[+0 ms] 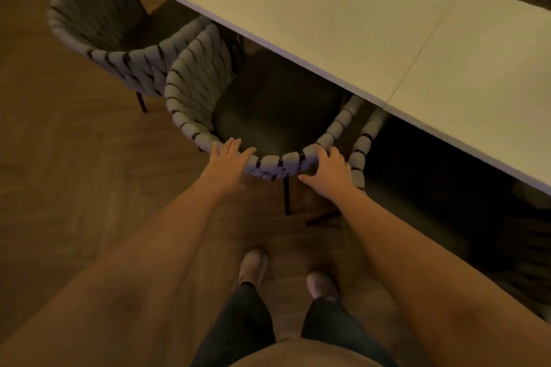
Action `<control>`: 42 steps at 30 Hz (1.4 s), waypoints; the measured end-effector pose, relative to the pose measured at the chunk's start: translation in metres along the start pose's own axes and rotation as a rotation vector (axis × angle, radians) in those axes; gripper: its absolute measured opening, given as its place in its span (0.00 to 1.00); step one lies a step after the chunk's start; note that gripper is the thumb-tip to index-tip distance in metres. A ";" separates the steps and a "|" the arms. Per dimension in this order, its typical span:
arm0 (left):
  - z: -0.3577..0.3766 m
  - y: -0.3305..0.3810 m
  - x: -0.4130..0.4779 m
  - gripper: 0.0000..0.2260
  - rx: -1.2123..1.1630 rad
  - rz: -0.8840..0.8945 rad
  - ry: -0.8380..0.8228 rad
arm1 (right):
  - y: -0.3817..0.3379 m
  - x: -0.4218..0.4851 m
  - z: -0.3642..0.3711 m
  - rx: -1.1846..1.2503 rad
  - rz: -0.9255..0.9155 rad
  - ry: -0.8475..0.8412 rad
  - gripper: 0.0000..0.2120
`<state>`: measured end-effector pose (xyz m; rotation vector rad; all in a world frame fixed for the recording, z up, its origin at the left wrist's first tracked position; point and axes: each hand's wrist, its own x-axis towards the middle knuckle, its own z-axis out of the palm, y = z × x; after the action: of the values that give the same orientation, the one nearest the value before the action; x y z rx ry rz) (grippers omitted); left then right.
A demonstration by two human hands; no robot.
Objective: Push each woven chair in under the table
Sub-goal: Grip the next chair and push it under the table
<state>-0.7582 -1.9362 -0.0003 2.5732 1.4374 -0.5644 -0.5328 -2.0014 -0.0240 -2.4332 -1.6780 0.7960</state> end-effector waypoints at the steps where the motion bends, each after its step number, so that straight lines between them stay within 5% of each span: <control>1: -0.002 0.001 0.009 0.38 0.031 0.048 -0.004 | 0.002 -0.002 0.004 0.030 0.047 0.004 0.40; 8: -0.003 0.091 0.048 0.43 0.160 0.541 -0.044 | 0.098 -0.069 0.018 0.054 0.290 -0.039 0.47; 15: 0.029 0.242 0.031 0.45 0.301 0.882 -0.141 | 0.233 -0.170 0.035 -0.071 0.465 -0.294 0.55; 24: 0.066 0.332 0.032 0.25 0.329 0.814 -0.237 | 0.357 -0.212 0.031 -0.300 0.295 -0.210 0.20; 29: 0.073 0.341 0.031 0.22 0.380 0.763 -0.176 | 0.349 -0.214 0.046 -0.342 0.343 -0.045 0.17; 42: 0.095 0.333 -0.012 0.18 0.392 0.871 -0.098 | 0.326 -0.278 0.096 -0.276 0.466 0.043 0.16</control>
<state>-0.5073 -2.1519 -0.1022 3.0214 0.0847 -0.8394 -0.3739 -2.3996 -0.1182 -3.0676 -1.2906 0.5714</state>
